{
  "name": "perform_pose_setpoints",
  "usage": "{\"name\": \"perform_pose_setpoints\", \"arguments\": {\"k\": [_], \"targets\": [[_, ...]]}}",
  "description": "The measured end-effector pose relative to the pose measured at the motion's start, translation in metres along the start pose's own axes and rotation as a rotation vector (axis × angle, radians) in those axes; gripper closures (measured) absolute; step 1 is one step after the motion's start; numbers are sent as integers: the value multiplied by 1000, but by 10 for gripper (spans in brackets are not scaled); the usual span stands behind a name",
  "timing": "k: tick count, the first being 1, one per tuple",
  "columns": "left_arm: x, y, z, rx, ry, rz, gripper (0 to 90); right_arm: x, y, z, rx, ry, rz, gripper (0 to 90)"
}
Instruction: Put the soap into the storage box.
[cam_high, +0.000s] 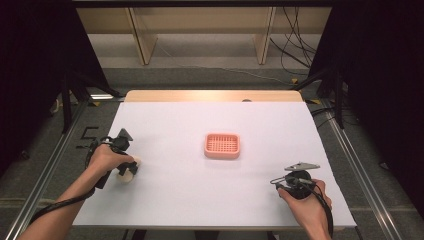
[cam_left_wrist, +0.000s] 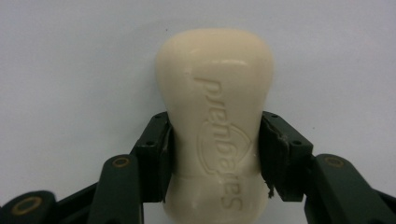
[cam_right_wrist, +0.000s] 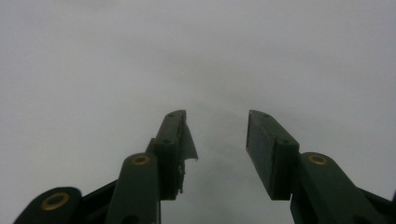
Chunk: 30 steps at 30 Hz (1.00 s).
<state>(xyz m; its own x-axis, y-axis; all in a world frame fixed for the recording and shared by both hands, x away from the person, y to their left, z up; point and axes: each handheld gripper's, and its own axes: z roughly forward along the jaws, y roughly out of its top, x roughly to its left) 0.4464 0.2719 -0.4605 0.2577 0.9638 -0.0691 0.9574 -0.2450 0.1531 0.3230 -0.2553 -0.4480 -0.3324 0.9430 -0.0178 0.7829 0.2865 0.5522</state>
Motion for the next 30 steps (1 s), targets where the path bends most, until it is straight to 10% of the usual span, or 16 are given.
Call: {"name": "perform_pose_setpoints", "arguments": {"k": [8, 11, 16, 30], "targets": [[-2, -2, 2, -5, -13, -65, 478, 1, 0, 1, -1, 2, 0, 581], [0, -2, 2, -11, 4, -8, 482, 1, 0, 1, -1, -2, 2, 580], [-5, -1, 3, 1, -2, -60, 489, 1, 0, 1, 2, 6, -4, 578], [0, -4, 0, 38, -17, 9, 493, 1, 0, 2, -8, 4, -2, 570]]}}
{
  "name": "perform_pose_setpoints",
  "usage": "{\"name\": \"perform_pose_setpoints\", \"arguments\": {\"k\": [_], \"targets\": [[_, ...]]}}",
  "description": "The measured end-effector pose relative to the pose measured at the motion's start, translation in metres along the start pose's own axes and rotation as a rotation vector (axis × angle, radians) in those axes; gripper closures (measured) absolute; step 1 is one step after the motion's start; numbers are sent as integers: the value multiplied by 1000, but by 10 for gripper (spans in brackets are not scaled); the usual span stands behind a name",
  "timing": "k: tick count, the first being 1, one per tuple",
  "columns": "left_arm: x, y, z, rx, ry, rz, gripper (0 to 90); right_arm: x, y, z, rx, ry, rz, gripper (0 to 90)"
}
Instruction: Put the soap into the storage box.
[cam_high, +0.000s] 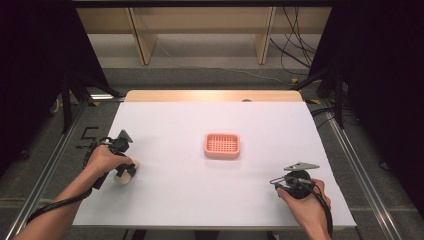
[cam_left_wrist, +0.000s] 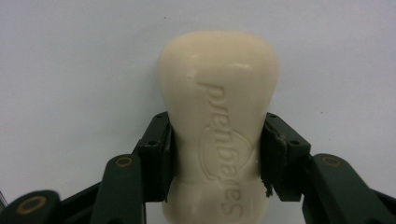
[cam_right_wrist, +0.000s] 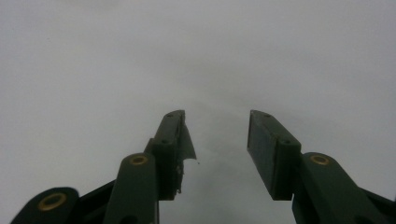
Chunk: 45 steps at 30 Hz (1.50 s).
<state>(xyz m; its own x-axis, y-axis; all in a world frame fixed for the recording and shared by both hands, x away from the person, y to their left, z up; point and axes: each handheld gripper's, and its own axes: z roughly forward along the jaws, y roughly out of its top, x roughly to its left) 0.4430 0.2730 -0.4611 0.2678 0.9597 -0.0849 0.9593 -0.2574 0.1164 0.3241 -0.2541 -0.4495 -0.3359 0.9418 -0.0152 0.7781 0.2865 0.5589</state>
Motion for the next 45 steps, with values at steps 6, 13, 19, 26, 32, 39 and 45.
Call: {"name": "perform_pose_setpoints", "arguments": {"k": [6, 13, 19, 26, 32, 39, 45], "targets": [[1, 0, 0, -1, -7, 8, 494, 0, 1, 1, 0, 6, -9, 569], [2, -1, -3, 16, -4, 47, 494, 0, 1, 0, -2, 3, -8, 568], [-1, -1, -5, -10, -21, 37, 494, 0, 1, 1, -2, 8, -8, 567], [-5, 0, -12, -43, -34, 68, 494, 0, 1, 1, -4, 6, -5, 566], [-13, 1, -17, -68, -46, 103, 494, 0, 1, 0, -12, 2, 0, 564], [-21, 2, -22, -85, -54, 168, 494, -2, 1, -1, -14, 0, -9, 560], [-27, 4, -23, -95, -57, 238, 495, -2, 0, -1, -20, -1, -2, 557]]}}
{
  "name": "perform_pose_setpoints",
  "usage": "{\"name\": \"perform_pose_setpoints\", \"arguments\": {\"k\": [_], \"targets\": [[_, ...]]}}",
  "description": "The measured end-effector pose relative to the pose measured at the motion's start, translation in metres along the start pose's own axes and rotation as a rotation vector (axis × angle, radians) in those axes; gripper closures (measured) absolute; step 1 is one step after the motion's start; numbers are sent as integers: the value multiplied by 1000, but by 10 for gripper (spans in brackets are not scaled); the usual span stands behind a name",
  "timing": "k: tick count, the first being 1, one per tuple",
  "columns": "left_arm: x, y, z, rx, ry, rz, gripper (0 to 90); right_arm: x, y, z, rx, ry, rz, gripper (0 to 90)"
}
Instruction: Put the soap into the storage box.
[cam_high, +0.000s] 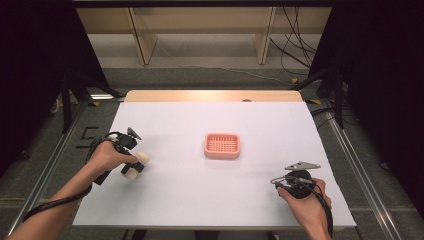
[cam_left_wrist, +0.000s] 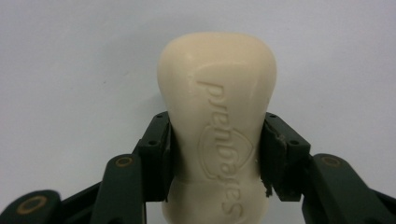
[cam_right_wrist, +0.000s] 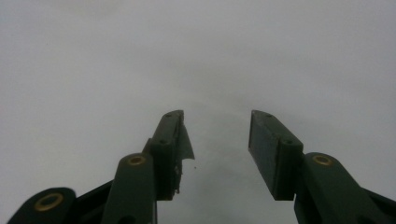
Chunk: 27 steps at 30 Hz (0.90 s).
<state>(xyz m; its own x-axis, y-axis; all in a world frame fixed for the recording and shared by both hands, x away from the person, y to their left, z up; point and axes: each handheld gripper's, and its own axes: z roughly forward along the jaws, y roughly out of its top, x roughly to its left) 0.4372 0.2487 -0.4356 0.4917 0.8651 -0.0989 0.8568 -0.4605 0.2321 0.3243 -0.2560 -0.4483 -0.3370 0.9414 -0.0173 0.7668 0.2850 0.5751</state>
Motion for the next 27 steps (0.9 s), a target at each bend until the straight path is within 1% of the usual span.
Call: {"name": "perform_pose_setpoints", "arguments": {"k": [1, 4, 5, 7, 10, 12, 13, 14, 16, 18, 20, 22, 23, 24, 25, 27], "targets": [[0, 0, 0, 1, -1, 10, 495, 0, 0, 0, 0, 0, 0, 557], [-4, 2, -1, -4, -4, 23, 495, 0, 0, 0, 0, -1, 0, 557], [-5, 2, -2, -5, -3, 36, 494, 0, 0, 0, 0, 0, 0, 556], [-8, 2, -2, -16, -4, 38, 495, 0, 0, 0, 0, -1, -1, 556], [-9, 4, -3, -9, -8, 61, 495, -1, 1, -1, 2, -1, -5, 553], [-11, 5, -3, -9, -8, 60, 495, -1, 1, -1, 0, -3, 0, 550], [-12, 6, -4, -17, -5, 66, 495, -1, 1, -1, 0, -3, 0, 549], [-13, 6, -4, -11, -4, 81, 495, -2, 1, -2, -2, -6, -1, 547], [-14, 7, -5, -14, -3, 81, 495, -2, 2, -3, -1, -4, -8, 544], [-14, 10, -5, -19, -4, 119, 495, -1, 3, -2, -8, -1, -8, 542], [-15, 13, -6, -22, -7, 128, 495, -1, 3, -2, 4, -1, -17, 540], [-15, 15, -5, -21, -11, 146, 495, 2, 1, -1, 3, -1, -18, 540], [-17, 16, -4, -21, -15, 146, 495, 2, 0, -1, 8, -3, -21, 540], [-17, 17, -5, -17, -11, 158, 495, 2, -1, -2, 6, -2, -27, 540], [-18, 18, -4, -24, -19, 158, 495, 2, -1, -3, 2, -4, -25, 540], [-20, 21, -4, -24, -15, 171, 495, 1, -2, -5, 0, -5, -17, 539]]}}
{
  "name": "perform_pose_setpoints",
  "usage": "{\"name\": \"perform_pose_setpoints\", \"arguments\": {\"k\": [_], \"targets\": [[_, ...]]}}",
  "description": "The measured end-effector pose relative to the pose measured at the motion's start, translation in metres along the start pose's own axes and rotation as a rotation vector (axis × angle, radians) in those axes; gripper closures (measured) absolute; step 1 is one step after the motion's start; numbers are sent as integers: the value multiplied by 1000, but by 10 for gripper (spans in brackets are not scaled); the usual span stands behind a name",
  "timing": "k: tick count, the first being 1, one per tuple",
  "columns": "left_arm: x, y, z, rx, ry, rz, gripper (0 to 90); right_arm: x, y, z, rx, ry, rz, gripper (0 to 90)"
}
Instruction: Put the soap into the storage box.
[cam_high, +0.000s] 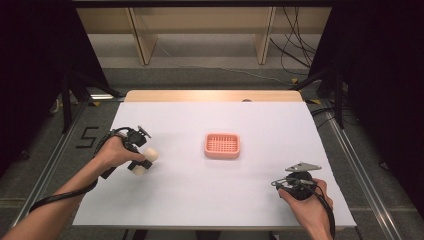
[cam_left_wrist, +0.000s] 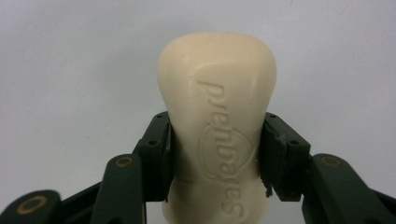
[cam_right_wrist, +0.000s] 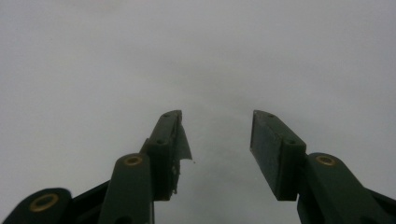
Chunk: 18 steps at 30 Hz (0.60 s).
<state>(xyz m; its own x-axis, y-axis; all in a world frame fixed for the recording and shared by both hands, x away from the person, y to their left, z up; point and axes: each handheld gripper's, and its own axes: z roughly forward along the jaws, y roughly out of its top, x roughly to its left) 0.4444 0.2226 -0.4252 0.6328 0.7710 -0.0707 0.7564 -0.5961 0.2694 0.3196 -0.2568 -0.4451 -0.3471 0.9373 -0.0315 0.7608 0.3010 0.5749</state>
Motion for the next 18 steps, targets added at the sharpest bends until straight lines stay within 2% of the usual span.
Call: {"name": "perform_pose_setpoints", "arguments": {"k": [2, 3, 4, 5, 9, 12, 13, 17, 18], "targets": [[-3, 3, 0, 1, 3, 15, 495, -2, -1, -2, -11, -8, 0, 539], [-3, 5, 0, -8, 6, 41, 495, -3, -3, -4, -11, -9, 1, 538], [-6, 6, -1, -9, 6, 33, 495, -3, -4, -4, -14, -12, 3, 539], [-5, 8, -1, -13, 12, 70, 495, -3, -4, -5, -13, -14, 3, 538], [-11, 14, 0, -17, 18, 98, 495, -6, -9, -6, -15, -12, -8, 538], [-16, 19, 0, -23, 24, 125, 495, -6, -11, -9, -11, -16, 18, 538], [-16, 21, 0, -16, 20, 134, 495, -8, -12, -9, -23, -18, 7, 538], [-21, 25, 0, -19, 25, 167, 495, -8, -12, -10, -22, -17, 29, 538], [-22, 27, 1, -21, 27, 176, 495, -9, -12, -10, -26, -14, 22, 538]]}}
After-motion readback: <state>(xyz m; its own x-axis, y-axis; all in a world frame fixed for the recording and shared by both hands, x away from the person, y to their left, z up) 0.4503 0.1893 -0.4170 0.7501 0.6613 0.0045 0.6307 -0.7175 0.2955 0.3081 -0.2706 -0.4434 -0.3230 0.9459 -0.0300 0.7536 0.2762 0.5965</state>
